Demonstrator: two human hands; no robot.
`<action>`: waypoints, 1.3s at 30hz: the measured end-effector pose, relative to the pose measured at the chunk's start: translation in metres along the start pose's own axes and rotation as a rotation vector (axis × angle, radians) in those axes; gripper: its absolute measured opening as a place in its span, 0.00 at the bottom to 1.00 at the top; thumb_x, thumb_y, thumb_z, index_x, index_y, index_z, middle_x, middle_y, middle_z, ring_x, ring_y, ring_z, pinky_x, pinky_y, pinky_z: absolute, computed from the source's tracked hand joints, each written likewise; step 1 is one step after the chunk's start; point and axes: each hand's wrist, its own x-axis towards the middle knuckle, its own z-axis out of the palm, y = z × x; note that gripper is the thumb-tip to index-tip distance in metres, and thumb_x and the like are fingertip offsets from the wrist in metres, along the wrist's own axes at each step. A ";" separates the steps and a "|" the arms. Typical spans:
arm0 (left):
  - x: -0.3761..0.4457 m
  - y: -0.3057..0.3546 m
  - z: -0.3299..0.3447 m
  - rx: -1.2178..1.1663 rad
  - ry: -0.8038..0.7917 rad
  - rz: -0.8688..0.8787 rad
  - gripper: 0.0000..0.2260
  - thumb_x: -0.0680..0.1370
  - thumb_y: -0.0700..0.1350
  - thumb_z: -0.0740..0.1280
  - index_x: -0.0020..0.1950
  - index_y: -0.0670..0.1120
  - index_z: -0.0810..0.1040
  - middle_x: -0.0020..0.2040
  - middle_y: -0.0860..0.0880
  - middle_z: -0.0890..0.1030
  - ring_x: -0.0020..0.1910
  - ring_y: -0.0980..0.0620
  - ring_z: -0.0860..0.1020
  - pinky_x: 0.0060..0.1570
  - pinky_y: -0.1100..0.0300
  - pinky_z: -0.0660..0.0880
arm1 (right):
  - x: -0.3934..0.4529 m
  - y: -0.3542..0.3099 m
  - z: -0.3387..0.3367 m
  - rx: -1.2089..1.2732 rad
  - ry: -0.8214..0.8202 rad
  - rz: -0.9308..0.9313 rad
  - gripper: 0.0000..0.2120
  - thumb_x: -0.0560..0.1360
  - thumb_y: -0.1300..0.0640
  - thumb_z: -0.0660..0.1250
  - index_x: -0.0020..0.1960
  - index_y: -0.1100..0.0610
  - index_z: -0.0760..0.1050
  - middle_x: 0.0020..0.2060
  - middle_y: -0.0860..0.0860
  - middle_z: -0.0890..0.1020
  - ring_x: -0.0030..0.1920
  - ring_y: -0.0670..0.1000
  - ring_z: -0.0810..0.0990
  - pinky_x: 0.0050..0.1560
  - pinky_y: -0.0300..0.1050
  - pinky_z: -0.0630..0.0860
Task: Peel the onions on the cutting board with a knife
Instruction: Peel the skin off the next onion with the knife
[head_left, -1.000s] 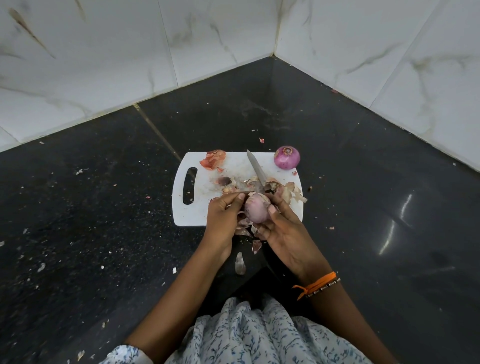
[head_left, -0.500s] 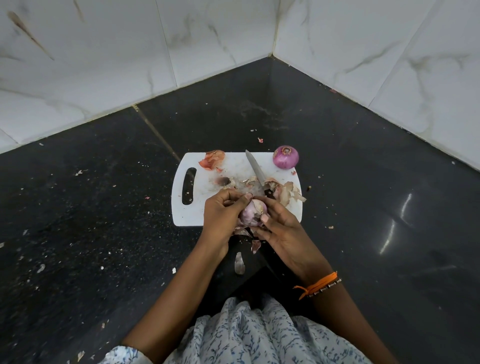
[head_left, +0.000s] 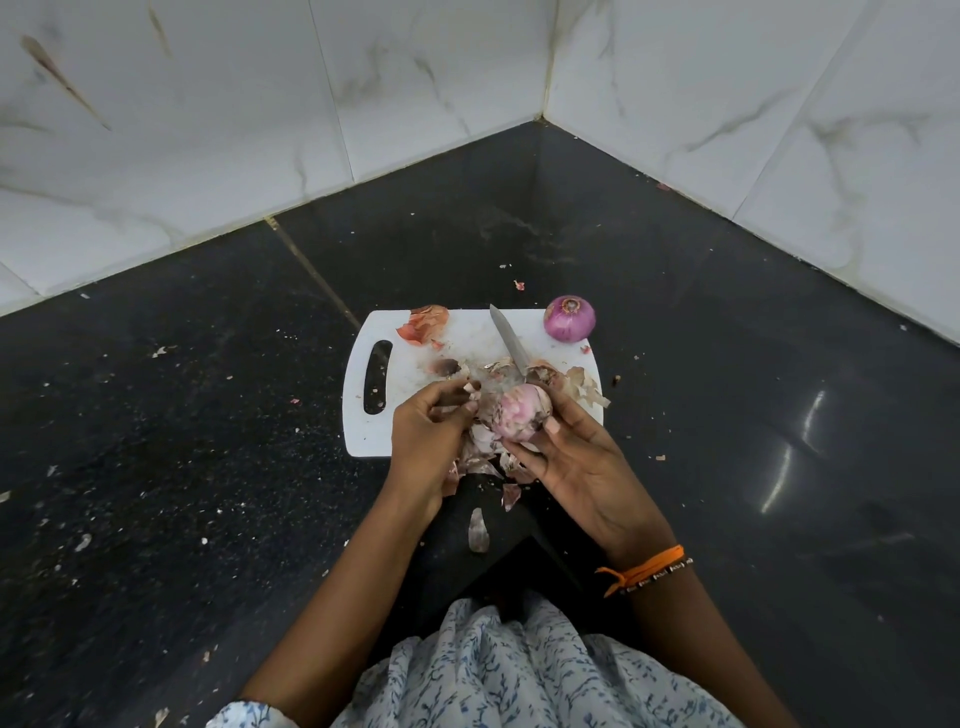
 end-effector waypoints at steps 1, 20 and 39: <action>-0.002 0.002 -0.001 0.002 -0.020 0.050 0.10 0.75 0.34 0.67 0.50 0.48 0.82 0.46 0.50 0.84 0.45 0.54 0.82 0.46 0.60 0.80 | 0.001 0.001 -0.001 -0.013 0.011 -0.008 0.17 0.74 0.65 0.60 0.61 0.60 0.75 0.59 0.56 0.81 0.59 0.57 0.80 0.56 0.51 0.79; -0.007 0.008 0.014 -0.117 -0.074 -0.072 0.10 0.73 0.36 0.69 0.33 0.47 0.84 0.35 0.46 0.84 0.35 0.50 0.81 0.34 0.60 0.78 | 0.005 0.011 -0.001 -0.153 0.002 -0.033 0.16 0.73 0.65 0.62 0.61 0.60 0.72 0.54 0.51 0.83 0.56 0.53 0.81 0.50 0.43 0.80; -0.013 0.011 0.015 -0.145 -0.185 -0.129 0.03 0.74 0.39 0.68 0.43 0.45 0.81 0.42 0.46 0.83 0.39 0.53 0.80 0.36 0.63 0.74 | 0.005 0.012 -0.004 -0.195 -0.016 -0.084 0.17 0.75 0.64 0.63 0.63 0.60 0.72 0.57 0.54 0.81 0.59 0.56 0.79 0.55 0.46 0.78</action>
